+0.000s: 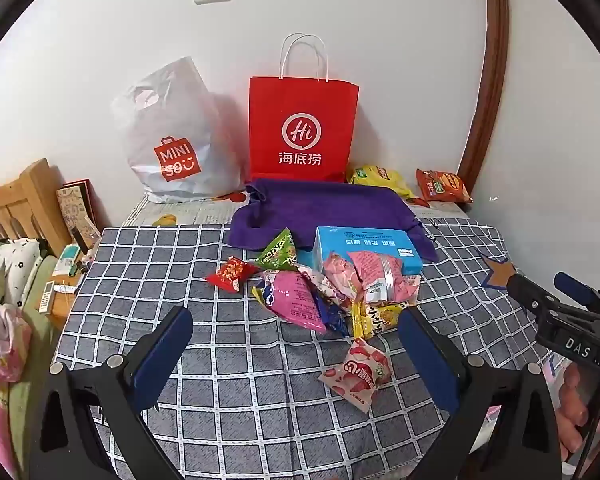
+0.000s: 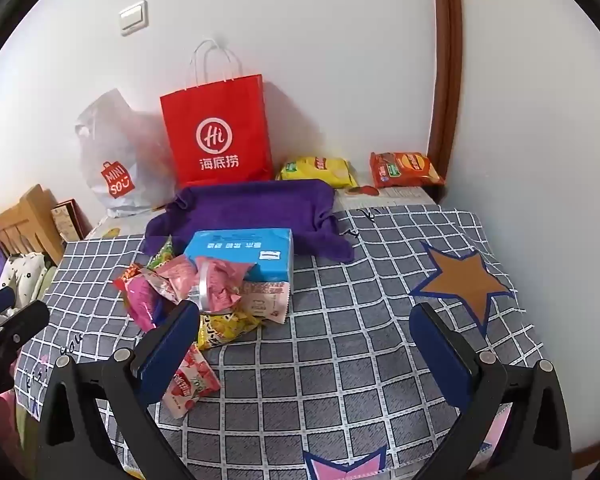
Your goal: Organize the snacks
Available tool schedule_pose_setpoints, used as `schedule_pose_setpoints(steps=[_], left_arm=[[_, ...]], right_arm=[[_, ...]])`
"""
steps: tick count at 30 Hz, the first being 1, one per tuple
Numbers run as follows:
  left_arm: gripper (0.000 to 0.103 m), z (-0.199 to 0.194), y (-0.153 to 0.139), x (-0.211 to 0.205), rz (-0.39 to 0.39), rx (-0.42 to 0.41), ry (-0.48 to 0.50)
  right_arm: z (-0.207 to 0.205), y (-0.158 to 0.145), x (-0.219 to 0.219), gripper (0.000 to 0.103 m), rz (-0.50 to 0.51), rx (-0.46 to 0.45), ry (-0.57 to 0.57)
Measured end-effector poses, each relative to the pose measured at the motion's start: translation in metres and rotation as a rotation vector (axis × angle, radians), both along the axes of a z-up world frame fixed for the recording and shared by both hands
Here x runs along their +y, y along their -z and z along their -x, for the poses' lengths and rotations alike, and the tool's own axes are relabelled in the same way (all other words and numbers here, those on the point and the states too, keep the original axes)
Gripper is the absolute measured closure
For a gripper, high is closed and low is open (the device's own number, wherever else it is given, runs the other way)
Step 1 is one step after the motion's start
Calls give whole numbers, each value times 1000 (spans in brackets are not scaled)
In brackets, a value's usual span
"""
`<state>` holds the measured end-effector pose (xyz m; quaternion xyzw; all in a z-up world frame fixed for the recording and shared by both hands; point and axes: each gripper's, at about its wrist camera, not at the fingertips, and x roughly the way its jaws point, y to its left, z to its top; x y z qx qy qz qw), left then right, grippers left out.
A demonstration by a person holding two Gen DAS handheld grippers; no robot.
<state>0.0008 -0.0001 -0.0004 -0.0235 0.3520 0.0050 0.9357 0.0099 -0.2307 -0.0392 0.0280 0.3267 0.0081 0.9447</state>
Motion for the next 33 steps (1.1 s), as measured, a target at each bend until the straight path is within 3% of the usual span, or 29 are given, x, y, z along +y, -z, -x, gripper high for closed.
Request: schedule_pose_setpoints(steps=[33], left_arm=[[0, 3, -9, 3, 27, -25, 0]], right_arm=[[25, -19, 14, 0, 17, -55, -23]])
